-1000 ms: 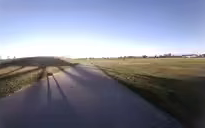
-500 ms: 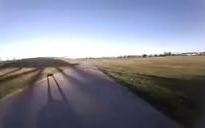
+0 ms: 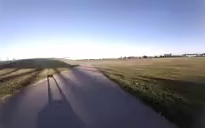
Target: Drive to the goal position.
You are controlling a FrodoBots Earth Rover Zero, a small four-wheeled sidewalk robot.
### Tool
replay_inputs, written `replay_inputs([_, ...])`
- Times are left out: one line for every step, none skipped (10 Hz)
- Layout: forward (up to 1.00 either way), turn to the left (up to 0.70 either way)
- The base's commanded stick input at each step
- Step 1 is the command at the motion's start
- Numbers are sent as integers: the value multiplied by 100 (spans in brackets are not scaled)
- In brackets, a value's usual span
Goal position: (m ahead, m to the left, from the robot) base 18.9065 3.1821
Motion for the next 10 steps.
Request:
replay_inputs([70,13])
replay_inputs([70,14])
replay_inputs([70,15])
replay_inputs([70,15])
replay_inputs([70,15])
replay_inputs([70,15])
replay_inputs([70,15])
replay_inputs([70,16])
replay_inputs([70,16])
replay_inputs([70,17])
